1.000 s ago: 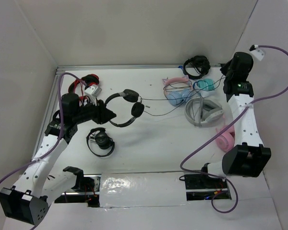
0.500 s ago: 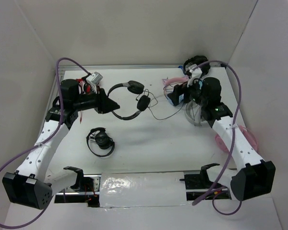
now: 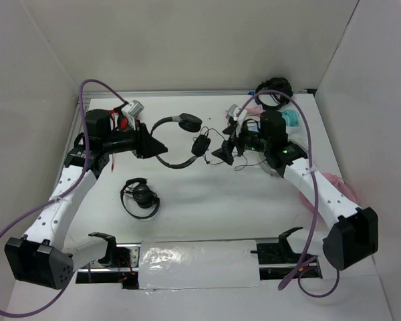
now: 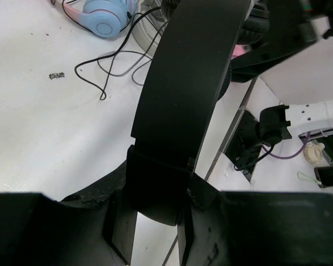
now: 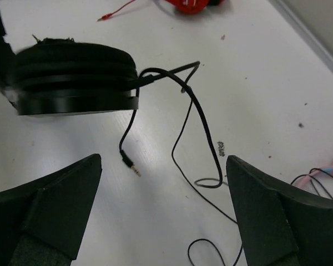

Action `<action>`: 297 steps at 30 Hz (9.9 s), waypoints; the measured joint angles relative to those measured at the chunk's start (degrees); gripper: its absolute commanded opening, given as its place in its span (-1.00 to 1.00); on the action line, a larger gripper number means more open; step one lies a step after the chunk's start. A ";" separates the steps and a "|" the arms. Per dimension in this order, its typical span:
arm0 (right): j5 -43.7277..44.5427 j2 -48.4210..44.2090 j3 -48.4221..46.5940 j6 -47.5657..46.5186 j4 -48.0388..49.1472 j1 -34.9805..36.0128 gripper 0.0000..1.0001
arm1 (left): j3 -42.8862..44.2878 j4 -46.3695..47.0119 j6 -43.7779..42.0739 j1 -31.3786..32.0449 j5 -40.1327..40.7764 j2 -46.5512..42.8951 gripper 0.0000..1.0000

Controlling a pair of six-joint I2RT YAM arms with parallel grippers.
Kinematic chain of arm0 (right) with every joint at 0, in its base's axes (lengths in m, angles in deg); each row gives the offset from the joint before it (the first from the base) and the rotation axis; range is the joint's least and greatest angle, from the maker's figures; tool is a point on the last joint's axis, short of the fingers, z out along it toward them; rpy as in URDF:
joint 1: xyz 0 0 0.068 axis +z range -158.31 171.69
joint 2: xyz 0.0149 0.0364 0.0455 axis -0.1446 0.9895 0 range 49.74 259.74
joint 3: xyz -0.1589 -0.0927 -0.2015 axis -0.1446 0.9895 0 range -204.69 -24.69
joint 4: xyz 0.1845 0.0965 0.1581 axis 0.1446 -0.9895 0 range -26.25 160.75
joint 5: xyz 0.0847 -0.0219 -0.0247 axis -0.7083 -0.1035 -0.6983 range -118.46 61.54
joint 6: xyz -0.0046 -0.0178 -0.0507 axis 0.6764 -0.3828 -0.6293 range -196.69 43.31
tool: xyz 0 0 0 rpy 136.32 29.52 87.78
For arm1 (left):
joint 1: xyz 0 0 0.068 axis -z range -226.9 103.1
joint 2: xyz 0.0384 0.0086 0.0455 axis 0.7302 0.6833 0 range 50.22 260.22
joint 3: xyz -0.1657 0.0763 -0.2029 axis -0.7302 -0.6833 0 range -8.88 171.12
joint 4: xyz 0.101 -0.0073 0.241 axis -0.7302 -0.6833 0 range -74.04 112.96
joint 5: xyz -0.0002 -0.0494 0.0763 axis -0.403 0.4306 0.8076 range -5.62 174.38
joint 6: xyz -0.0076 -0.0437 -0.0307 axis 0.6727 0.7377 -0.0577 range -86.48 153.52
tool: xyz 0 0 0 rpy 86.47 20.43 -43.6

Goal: Wrap the headphones

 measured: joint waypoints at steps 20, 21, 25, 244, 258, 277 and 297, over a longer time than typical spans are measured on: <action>37.59 -1.42 -5.09 19.45 6.62 1.49 -0.77 | -0.44 -0.68 0.04 -0.35 3.63 -0.81 -1.00; 40.35 -2.19 -6.21 21.79 5.92 0.37 -0.74 | -0.55 -0.66 0.07 -0.39 3.87 -0.42 -1.00; 49.07 -2.38 -8.35 29.11 3.50 -3.30 -0.70 | -0.66 -0.68 0.28 -0.50 4.92 0.76 -1.00; 67.84 -19.37 15.63 22.69 0.11 15.13 -1.00 | 20.76 13.22 9.27 -12.15 20.41 22.51 -1.00; 71.93 -19.69 11.63 21.03 0.17 10.58 -1.00 | 18.18 15.08 10.10 -13.92 12.68 19.08 -1.00; 73.94 -29.99 3.74 19.82 -3.65 10.34 -1.00 | 24.41 10.10 5.73 -14.75 26.60 22.86 -1.00; 45.11 -13.35 -42.05 4.17 -10.05 15.02 -1.00 | 33.92 -1.01 1.20 -10.75 42.47 41.44 -1.00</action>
